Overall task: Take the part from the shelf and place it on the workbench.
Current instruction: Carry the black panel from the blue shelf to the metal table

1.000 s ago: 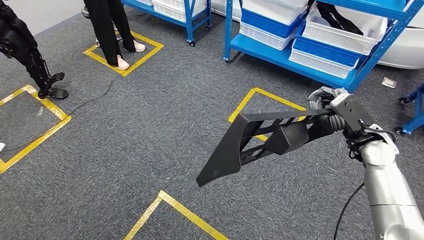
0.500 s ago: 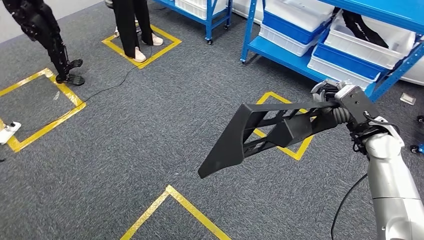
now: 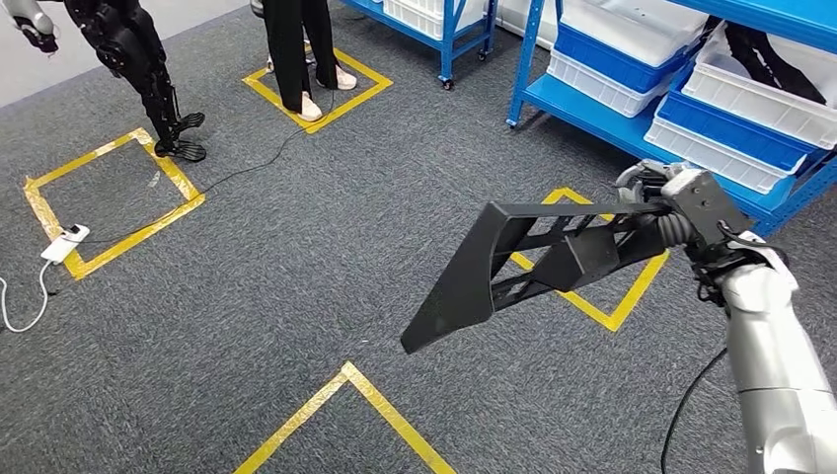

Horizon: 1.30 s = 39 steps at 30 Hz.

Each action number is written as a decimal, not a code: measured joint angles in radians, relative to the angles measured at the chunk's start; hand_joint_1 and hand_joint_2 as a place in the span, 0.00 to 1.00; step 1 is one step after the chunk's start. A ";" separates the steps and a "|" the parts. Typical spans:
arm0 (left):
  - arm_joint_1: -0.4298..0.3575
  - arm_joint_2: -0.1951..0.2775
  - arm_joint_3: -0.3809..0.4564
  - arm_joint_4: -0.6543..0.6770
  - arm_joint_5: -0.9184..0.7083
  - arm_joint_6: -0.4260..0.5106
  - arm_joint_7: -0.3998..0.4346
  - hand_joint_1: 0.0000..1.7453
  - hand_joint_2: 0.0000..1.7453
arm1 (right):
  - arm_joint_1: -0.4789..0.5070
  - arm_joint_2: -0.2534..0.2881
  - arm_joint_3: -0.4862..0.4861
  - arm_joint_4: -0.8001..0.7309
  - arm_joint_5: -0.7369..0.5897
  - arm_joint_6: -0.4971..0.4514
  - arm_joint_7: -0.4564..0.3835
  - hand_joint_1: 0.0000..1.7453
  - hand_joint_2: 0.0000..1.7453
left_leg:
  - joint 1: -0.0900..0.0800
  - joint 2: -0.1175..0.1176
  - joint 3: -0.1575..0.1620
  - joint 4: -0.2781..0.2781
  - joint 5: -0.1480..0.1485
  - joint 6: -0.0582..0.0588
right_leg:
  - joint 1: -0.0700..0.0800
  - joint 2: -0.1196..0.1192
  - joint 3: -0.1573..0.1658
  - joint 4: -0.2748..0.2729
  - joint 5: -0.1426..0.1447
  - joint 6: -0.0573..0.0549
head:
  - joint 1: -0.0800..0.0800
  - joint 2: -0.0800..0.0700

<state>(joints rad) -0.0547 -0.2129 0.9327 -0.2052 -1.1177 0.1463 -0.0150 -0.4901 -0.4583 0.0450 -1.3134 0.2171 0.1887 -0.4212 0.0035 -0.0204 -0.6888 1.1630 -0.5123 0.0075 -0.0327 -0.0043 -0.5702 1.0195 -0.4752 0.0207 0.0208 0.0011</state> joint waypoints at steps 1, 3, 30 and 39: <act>-0.001 0.000 0.000 0.000 -0.002 -0.001 0.000 0.00 0.00 | 0.004 0.002 0.001 0.000 0.003 -0.005 0.000 1.00 1.00 | 0.001 0.007 -0.034 0.072 -0.032 -0.002 | 0.003 -0.007 0.000 0.000 -0.001 -0.004 | -0.002 0.000; -0.001 0.000 0.000 0.000 -0.002 -0.001 0.002 0.00 0.00 | 0.012 0.010 0.004 0.000 0.011 -0.011 0.001 1.00 1.00 | 0.001 0.011 -0.075 0.155 -0.053 0.000 | 0.010 -0.019 0.000 0.000 -0.002 -0.006 | -0.003 0.000; 0.000 -0.001 0.005 0.000 -0.017 0.004 0.019 0.00 0.00 | -0.046 0.022 0.026 0.045 0.024 -0.003 0.009 1.00 1.00 | -0.001 -0.007 0.024 -0.039 0.017 0.010 | 0.000 0.002 -0.003 0.001 0.005 0.005 | -0.005 0.000; -0.003 0.000 0.007 0.000 -0.020 0.004 0.019 0.00 0.00 | -0.037 0.018 0.018 0.037 0.016 -0.003 0.010 1.00 1.00 | -0.021 0.047 0.068 -0.121 0.066 0.049 | 0.025 -0.043 -0.003 0.001 0.000 -0.005 | -0.011 0.000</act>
<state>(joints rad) -0.0574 -0.2125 0.9399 -0.2056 -1.1375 0.1500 0.0042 -0.5268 -0.4406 0.0632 -1.2763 0.2330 0.1854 -0.4114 -0.0175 0.0265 -0.6203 1.0423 -0.4464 0.0561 -0.0079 -0.0474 -0.5733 1.0202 -0.4749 0.0157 0.0100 0.0011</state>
